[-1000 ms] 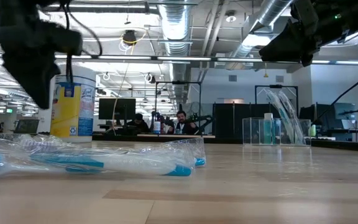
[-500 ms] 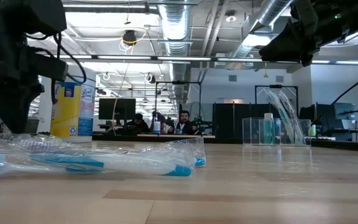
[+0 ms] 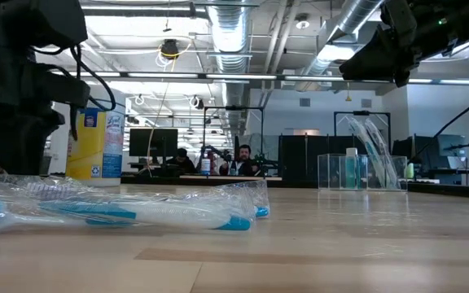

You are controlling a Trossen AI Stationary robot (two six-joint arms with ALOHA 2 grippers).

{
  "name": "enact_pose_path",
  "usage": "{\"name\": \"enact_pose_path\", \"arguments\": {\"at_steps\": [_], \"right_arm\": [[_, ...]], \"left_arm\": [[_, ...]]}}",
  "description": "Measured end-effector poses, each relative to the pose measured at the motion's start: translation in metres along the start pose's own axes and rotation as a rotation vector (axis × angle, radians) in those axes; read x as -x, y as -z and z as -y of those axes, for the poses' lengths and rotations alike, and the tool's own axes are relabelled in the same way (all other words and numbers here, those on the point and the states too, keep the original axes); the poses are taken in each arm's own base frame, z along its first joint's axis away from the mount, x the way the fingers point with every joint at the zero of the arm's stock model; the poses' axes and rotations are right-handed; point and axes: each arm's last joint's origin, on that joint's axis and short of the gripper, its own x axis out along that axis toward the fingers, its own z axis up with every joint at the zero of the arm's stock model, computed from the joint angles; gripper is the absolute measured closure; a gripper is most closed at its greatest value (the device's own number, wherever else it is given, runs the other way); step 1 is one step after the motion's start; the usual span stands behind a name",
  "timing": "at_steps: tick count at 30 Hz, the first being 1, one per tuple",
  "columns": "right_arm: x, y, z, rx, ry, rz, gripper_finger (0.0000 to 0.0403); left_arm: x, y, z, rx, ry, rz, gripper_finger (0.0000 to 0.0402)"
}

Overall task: Pick & Place toothbrushing station
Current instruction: Put the bottom green toothbrush into the left transparent organizer

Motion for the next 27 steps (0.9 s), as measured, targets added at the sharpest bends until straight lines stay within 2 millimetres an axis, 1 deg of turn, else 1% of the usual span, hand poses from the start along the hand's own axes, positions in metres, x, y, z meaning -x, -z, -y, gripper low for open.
{"name": "enact_pose_path", "arguments": {"at_steps": [5,12,20,27], "right_arm": [[0.0,0.0,0.0,0.0,0.0,0.0,0.0275],[0.0,0.0,0.0,0.0,0.0,0.0,0.0275],[0.0,0.0,0.0,0.0,0.0,0.0,0.0275],[0.0,0.0,0.0,0.0,0.0,0.0,0.0275]], "left_arm": [[0.0,-0.003,0.002,-0.075,0.017,0.031,0.0222],[0.0,-0.003,0.003,-0.081,0.038,0.024,0.0231],[-0.014,0.011,-0.001,-0.051,0.086,-0.053,0.024],[-0.014,0.012,0.0,-0.048,0.1,-0.056,0.0249]]}}
